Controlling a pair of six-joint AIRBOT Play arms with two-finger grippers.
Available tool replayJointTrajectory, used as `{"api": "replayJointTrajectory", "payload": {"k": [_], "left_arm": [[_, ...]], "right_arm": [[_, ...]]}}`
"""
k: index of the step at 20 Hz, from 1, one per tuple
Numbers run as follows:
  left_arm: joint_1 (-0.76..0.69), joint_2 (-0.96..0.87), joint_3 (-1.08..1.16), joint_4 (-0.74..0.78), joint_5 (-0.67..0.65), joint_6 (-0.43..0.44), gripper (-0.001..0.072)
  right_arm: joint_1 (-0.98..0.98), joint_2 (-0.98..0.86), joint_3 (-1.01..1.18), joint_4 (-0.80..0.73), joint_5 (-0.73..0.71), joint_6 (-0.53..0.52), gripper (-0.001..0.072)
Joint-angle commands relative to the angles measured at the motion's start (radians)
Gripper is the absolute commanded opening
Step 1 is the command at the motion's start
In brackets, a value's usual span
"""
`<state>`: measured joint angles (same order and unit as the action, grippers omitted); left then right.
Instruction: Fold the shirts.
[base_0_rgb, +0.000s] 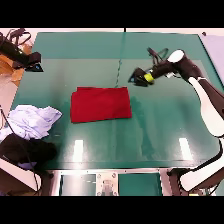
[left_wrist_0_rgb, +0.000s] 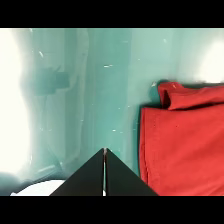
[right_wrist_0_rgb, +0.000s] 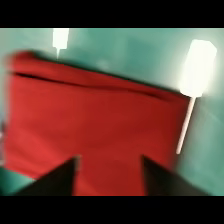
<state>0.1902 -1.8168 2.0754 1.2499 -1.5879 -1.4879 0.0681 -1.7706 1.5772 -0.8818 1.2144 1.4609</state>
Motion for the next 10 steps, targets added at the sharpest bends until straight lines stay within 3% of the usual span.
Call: {"api": "replayJointTrajectory", "payload": {"k": [1,4,9,10], "left_arm": [[0.000,0.001,0.001,0.000,0.006,-0.007,0.0024],[0.000,0.001,0.001,0.004,0.008,-0.007,0.0024],[0.000,0.001,0.001,0.005,0.007,-0.007,0.0024],[0.000,0.001,0.001,0.007,0.007,-0.007,0.0024]], "right_arm": [[-0.072,0.007,-0.190,-0.006,-0.017,-0.077,0.0561],[-0.013,-0.028,-0.310,0.142,-0.121,-0.156,0.0561],[0.148,-0.068,-0.292,0.353,-0.185,-0.217,0.0551],[0.172,-0.068,-0.266,0.372,-0.189,-0.216,0.0415]]}}
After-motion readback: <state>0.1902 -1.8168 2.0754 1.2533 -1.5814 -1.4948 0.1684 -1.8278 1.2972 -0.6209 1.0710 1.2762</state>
